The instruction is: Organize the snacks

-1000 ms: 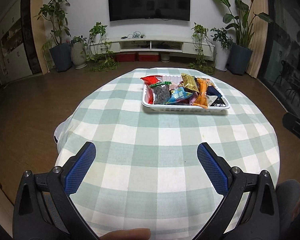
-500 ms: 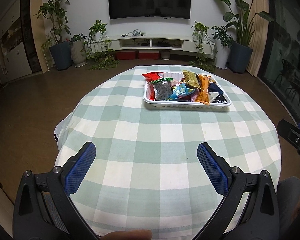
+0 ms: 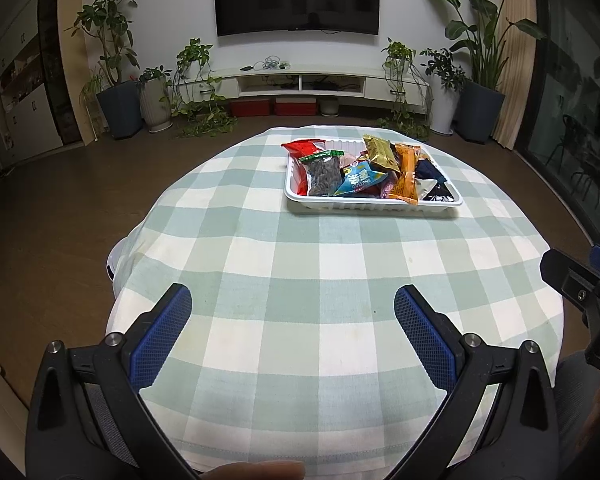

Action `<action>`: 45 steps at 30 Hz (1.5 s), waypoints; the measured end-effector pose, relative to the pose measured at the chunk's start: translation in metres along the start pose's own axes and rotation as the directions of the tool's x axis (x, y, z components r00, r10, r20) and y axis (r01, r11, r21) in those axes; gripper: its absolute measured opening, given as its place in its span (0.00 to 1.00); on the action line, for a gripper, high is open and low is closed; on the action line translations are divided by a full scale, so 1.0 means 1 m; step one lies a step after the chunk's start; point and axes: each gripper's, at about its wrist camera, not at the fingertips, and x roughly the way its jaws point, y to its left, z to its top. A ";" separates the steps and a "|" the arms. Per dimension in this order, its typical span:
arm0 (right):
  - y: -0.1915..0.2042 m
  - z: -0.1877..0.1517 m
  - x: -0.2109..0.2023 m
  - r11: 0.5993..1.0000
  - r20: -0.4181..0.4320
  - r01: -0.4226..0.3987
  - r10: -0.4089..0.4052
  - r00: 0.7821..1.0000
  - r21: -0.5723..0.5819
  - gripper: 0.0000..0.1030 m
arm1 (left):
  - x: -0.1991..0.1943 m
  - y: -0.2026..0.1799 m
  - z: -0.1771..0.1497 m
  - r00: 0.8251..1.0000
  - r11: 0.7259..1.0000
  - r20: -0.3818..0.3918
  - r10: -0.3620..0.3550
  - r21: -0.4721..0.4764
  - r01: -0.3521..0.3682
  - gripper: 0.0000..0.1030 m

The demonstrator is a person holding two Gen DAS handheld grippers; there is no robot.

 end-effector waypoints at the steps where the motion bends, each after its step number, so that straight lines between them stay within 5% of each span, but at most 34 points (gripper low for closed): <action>1: 0.000 0.000 0.000 1.000 0.000 0.000 0.000 1.000 0.000 1.00 | 0.000 0.000 0.000 1.000 1.000 0.000 0.000 0.000 0.000 1.00; 45: 0.001 0.002 -0.003 1.000 -0.004 0.003 -0.003 1.000 -0.004 1.00 | 0.001 -0.001 -0.001 1.000 1.000 -0.002 0.000 -0.001 0.000 1.00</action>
